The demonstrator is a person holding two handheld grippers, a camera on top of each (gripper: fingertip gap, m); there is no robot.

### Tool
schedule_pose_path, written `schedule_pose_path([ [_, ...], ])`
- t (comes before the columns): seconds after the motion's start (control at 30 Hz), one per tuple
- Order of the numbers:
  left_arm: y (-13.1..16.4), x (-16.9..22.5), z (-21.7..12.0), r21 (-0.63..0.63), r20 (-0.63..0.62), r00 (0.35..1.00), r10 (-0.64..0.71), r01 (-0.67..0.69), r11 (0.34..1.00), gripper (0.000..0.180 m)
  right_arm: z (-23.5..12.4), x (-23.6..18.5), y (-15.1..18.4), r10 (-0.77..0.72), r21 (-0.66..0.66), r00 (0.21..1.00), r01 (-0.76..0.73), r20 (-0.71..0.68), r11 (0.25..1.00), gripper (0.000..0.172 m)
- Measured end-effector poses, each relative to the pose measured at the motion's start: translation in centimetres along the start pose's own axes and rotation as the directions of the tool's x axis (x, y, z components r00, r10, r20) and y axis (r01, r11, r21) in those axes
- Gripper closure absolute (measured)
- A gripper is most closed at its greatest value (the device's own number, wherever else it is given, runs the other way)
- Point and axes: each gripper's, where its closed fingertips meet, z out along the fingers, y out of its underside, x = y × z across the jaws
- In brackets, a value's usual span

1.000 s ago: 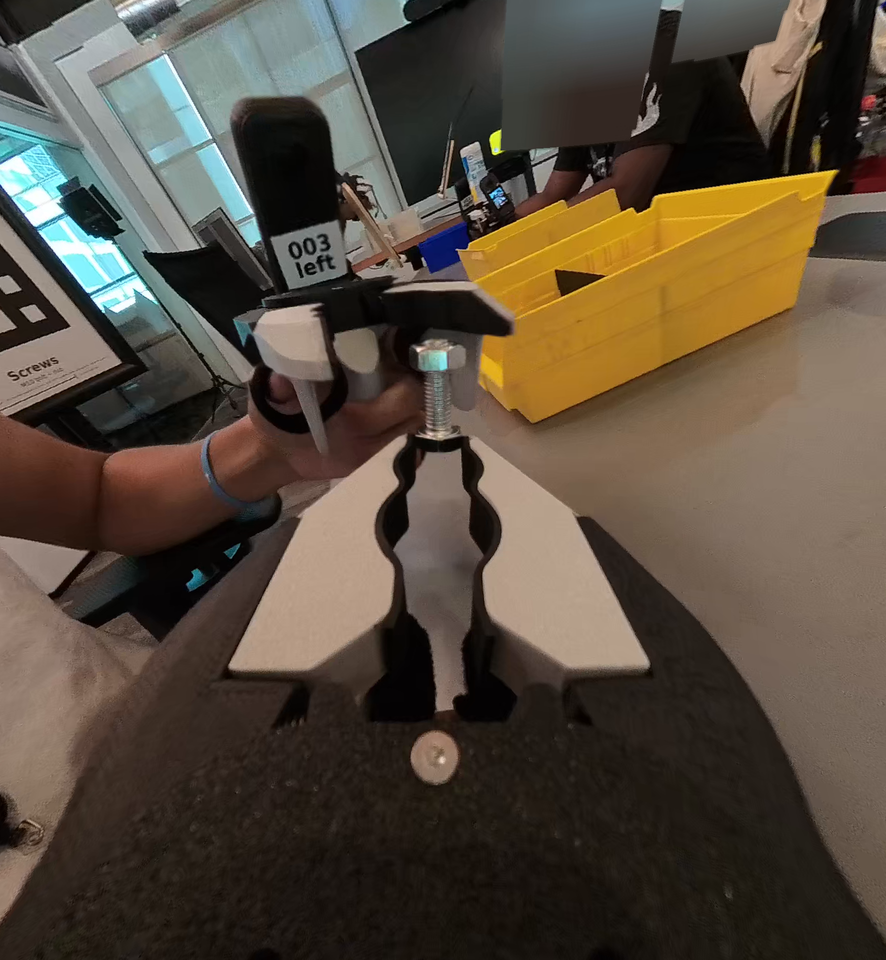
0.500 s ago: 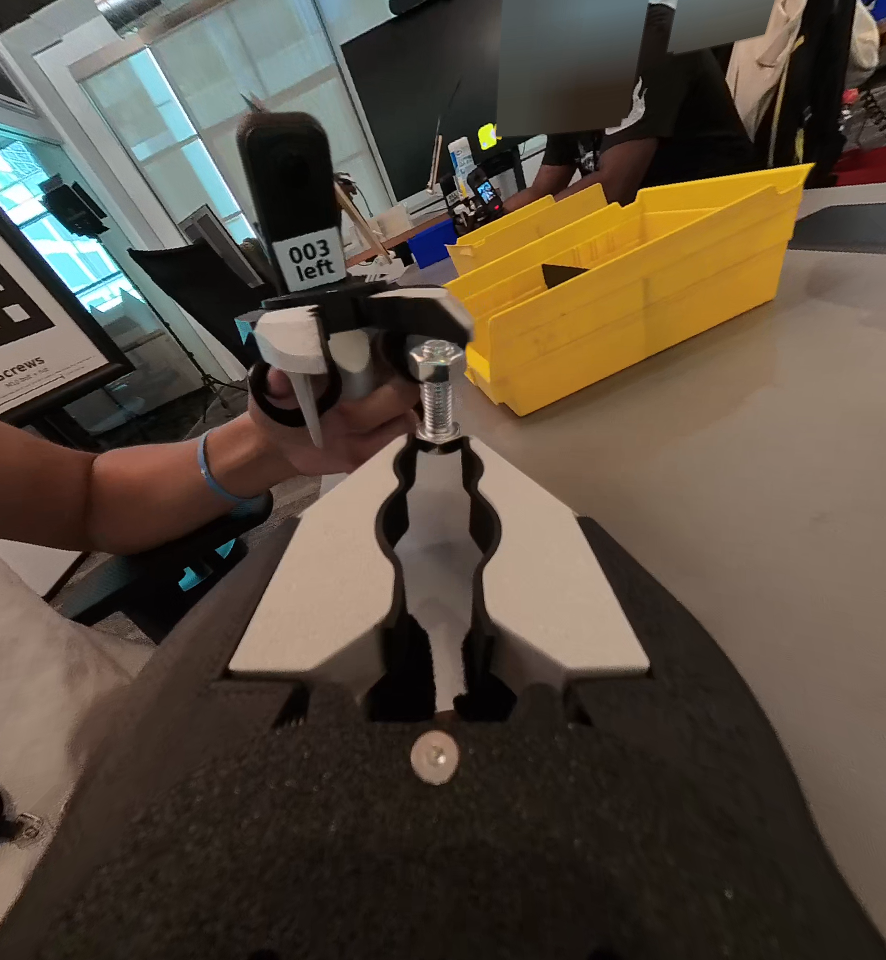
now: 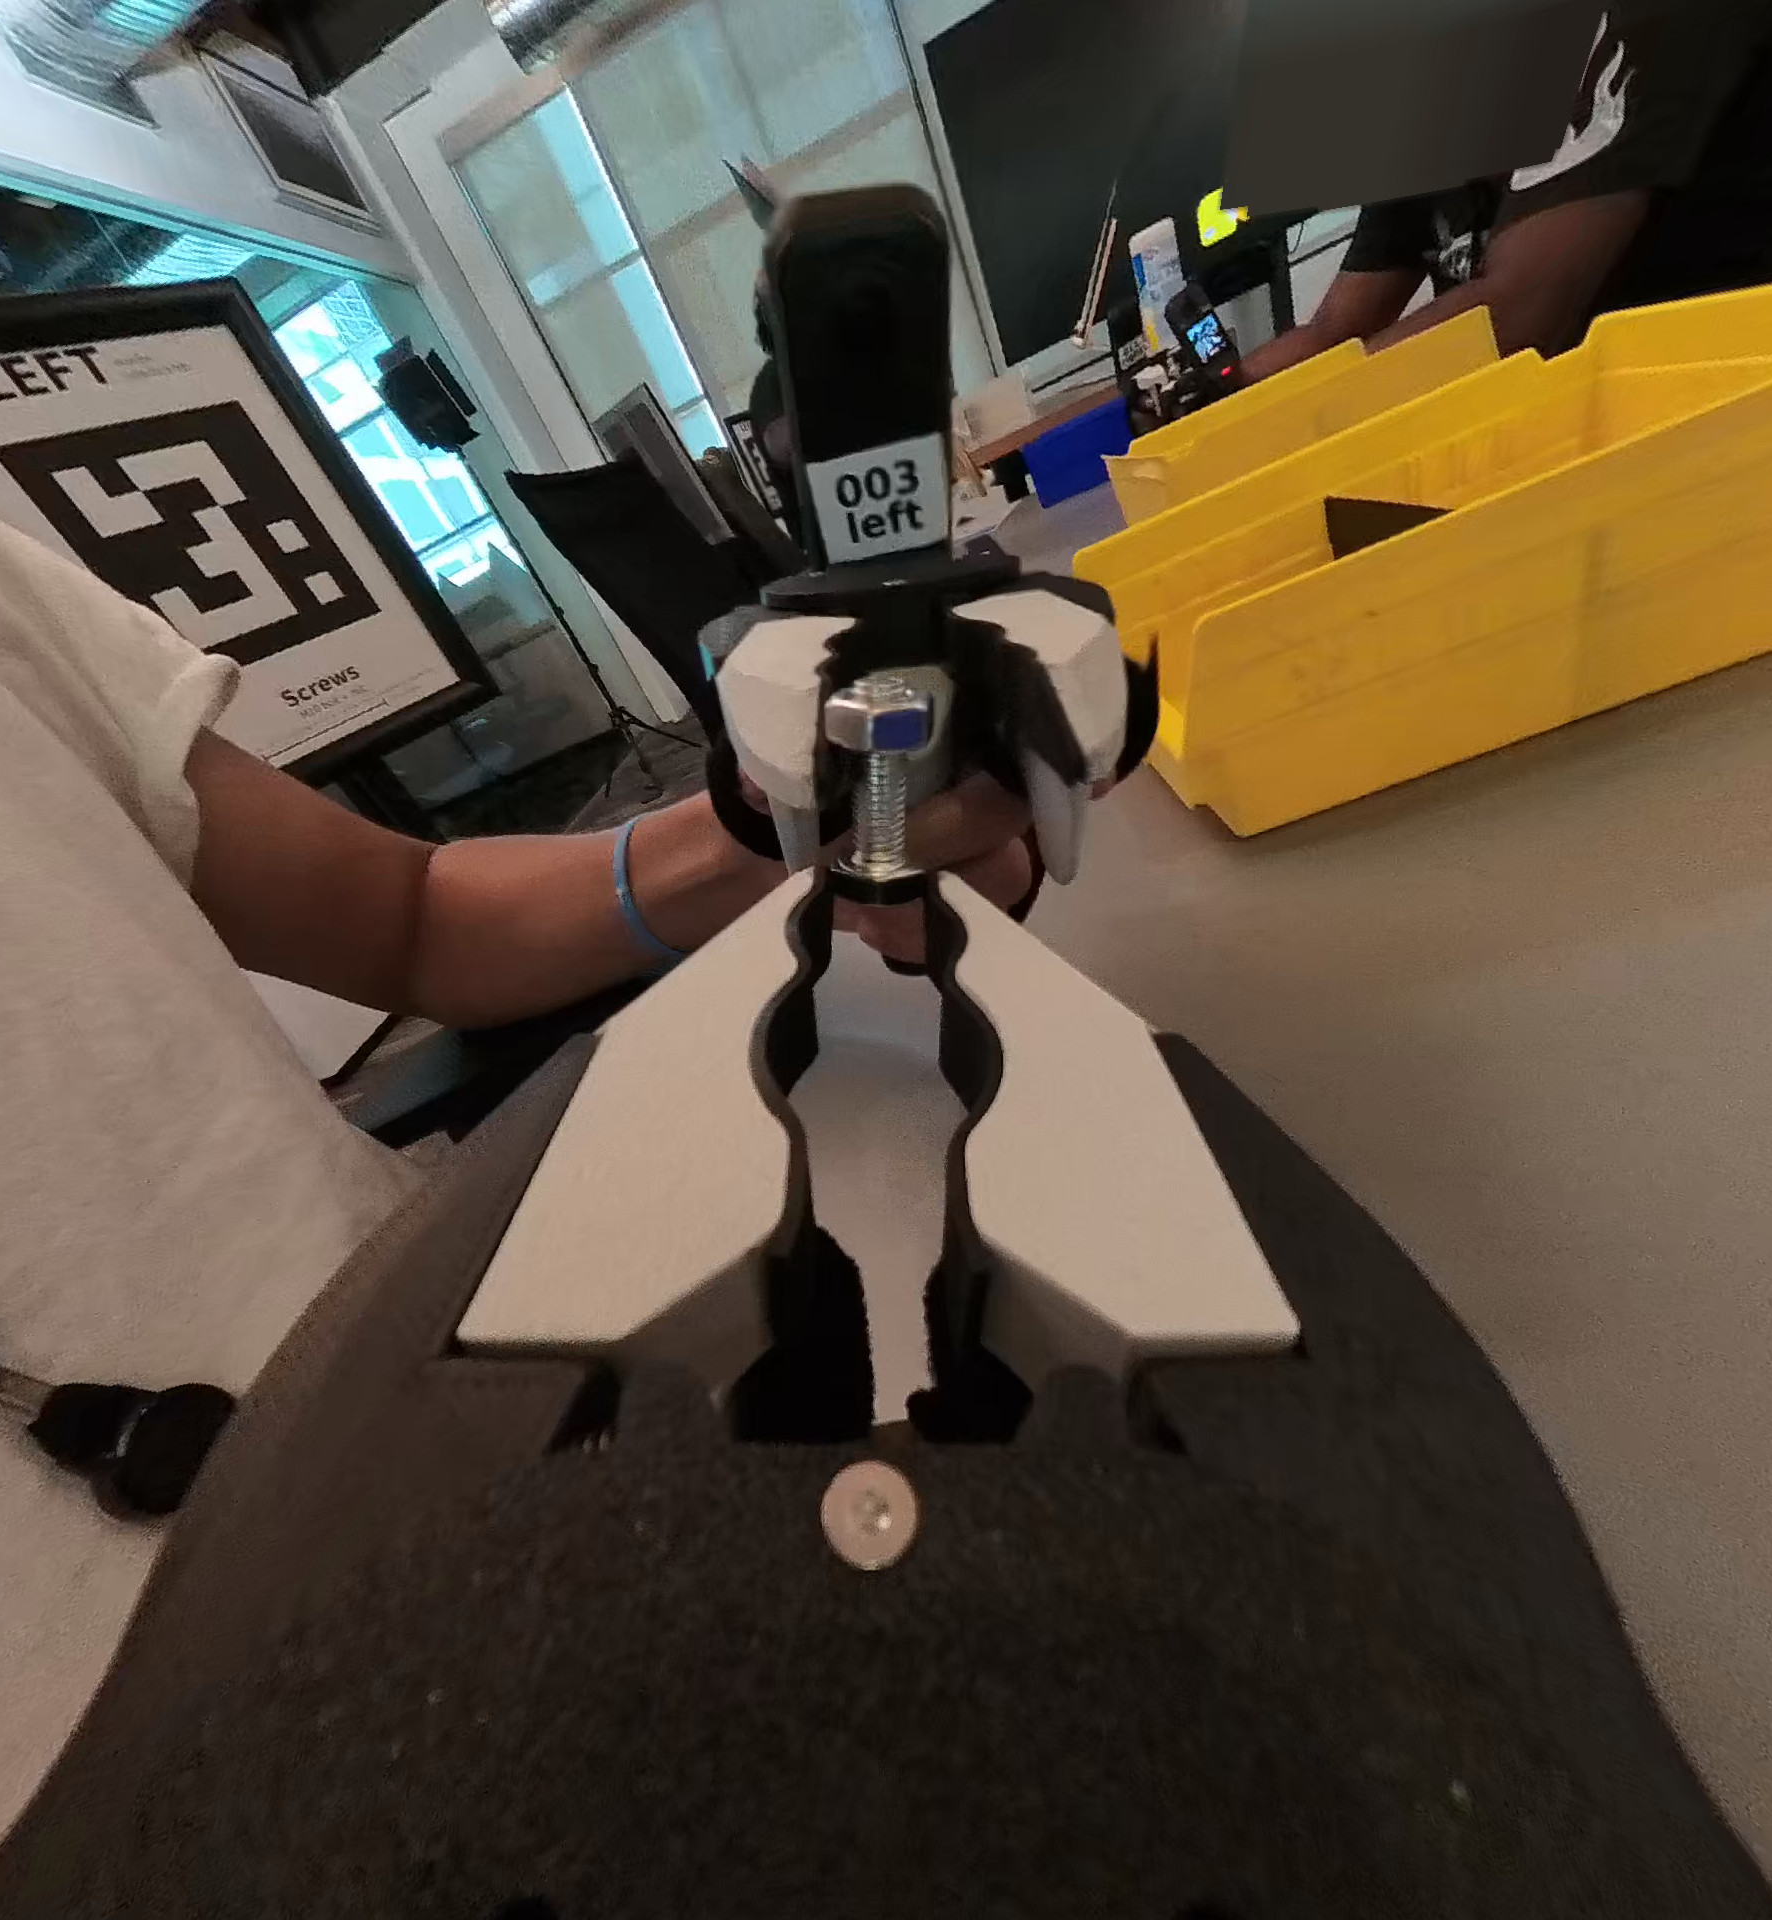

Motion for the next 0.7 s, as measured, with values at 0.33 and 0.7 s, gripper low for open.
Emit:
schedule_pose_path([
  [0.33,-0.6,-2.4,-0.6,0.057,0.124,0.990,-0.065,0.059,0.997,0.121,-0.3,2.8,0.7,0.003,-0.027,0.986,-0.007,-0.164,1.000,0.155],
  [0.7,-1.4,-4.8,-3.3,0.148,0.215,0.968,-0.132,0.102,0.984,0.129,-1.1,3.0,-0.1,0.031,0.027,0.985,-0.027,-0.168,0.999,0.155],
])
